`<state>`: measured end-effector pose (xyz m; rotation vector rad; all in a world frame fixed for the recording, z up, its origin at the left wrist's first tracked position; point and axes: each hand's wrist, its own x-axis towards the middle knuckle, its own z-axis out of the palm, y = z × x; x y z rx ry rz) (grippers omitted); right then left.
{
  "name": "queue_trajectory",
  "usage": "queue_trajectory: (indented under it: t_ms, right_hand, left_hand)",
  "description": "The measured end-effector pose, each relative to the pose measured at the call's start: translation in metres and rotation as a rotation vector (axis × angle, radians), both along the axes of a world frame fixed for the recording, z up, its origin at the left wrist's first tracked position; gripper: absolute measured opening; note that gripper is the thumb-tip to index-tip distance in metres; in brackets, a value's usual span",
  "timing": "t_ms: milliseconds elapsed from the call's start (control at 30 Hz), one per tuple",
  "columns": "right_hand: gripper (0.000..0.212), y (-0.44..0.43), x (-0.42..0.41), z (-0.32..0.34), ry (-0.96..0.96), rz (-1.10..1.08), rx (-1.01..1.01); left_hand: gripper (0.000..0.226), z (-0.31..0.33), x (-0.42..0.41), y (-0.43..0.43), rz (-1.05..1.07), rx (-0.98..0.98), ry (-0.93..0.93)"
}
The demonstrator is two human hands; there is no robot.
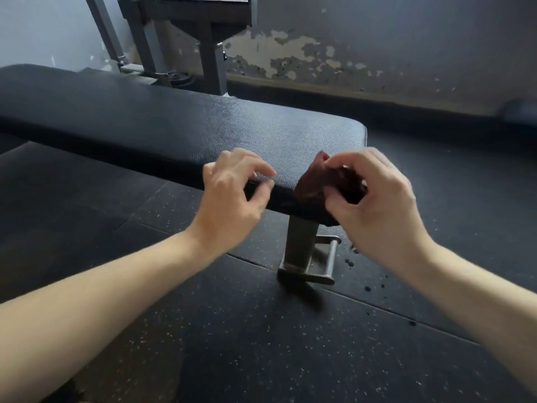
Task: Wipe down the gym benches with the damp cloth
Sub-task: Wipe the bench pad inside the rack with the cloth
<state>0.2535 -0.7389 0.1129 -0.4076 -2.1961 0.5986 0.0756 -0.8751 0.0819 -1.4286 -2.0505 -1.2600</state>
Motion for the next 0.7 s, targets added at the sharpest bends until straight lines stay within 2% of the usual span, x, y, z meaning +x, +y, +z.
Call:
queue_trajectory:
  t_ms: [133,333,533,700]
  right_hand:
    - [0.027,0.026,-0.022,-0.01,-0.055,0.086,0.298]
    - [0.031,0.032,-0.027,-0.024,-0.12,0.119,0.304]
    - [0.041,0.041,-0.023,-0.02,-0.118,0.194,0.325]
    - [0.03,0.046,-0.014,-0.015,-0.073,0.296,0.364]
  left_hand:
    - [0.023,-0.011,-0.031,-0.001,0.091,-0.088,0.124]
    - [0.037,-0.022,-0.054,-0.009,0.029,-0.182,0.198]
    - [0.042,-0.031,-0.061,-0.01,0.019,-0.165,0.237]
    - [0.043,-0.035,-0.062,-0.01,0.021,-0.157,0.256]
